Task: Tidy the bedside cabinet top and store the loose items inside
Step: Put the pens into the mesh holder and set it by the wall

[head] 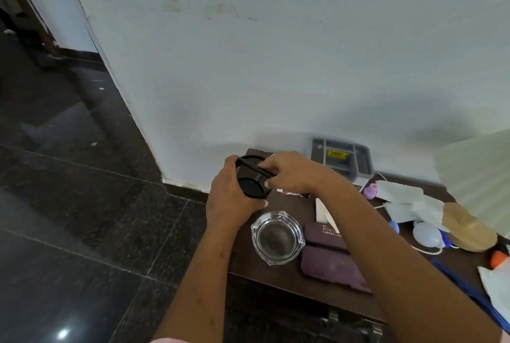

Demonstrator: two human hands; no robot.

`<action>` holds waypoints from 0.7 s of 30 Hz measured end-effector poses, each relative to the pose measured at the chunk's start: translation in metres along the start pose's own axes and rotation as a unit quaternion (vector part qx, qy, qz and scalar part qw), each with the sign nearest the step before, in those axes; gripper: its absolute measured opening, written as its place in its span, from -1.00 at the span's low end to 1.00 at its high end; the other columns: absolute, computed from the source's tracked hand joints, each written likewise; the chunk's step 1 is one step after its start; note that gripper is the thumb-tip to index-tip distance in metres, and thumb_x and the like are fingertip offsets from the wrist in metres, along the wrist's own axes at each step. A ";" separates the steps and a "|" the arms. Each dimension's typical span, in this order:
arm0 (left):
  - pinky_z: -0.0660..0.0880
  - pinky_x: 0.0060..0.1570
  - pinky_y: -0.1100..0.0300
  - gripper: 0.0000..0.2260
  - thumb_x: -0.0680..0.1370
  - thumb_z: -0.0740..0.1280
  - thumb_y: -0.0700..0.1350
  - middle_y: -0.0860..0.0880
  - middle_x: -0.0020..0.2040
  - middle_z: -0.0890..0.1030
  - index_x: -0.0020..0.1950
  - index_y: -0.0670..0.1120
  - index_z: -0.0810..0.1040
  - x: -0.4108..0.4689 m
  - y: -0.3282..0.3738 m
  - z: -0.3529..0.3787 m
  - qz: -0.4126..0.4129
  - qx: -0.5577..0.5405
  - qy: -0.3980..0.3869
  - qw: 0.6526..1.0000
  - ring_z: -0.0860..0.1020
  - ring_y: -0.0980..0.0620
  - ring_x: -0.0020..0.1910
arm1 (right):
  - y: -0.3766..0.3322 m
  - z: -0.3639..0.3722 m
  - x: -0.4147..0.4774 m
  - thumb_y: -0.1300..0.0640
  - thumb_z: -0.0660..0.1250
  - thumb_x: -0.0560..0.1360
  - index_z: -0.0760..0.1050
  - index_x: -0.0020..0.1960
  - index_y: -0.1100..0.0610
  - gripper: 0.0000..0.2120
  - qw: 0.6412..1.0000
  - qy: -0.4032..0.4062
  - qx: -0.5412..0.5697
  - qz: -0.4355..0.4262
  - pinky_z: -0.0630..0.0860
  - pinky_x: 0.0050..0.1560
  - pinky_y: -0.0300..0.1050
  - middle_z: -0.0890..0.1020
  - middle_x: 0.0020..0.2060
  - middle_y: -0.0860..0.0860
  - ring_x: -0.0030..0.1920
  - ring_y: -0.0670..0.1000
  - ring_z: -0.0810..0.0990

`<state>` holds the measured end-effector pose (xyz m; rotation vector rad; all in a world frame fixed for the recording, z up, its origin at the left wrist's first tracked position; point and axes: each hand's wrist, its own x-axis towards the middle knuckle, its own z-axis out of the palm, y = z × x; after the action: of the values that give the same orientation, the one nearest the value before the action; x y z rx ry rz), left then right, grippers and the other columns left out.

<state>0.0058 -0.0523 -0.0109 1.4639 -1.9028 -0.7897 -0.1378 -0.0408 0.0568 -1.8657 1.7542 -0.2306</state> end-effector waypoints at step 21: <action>0.49 0.00 0.01 -0.13 0.15 0.59 -0.05 -0.02 0.23 0.48 0.36 0.05 0.21 0.007 -0.012 -0.011 -0.062 0.054 0.040 0.996 0.43 -0.09 0.24 | 0.047 0.080 0.089 0.00 0.12 0.56 0.34 0.38 0.07 -0.59 0.964 0.078 -0.113 0.228 0.24 0.30 0.16 0.42 0.35 0.13 0.39 0.17 0.30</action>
<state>0.0203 -0.0630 -0.0124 1.6680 -1.8341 -0.6831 -0.1281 -0.1030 -0.0546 -1.5624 2.3462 0.0015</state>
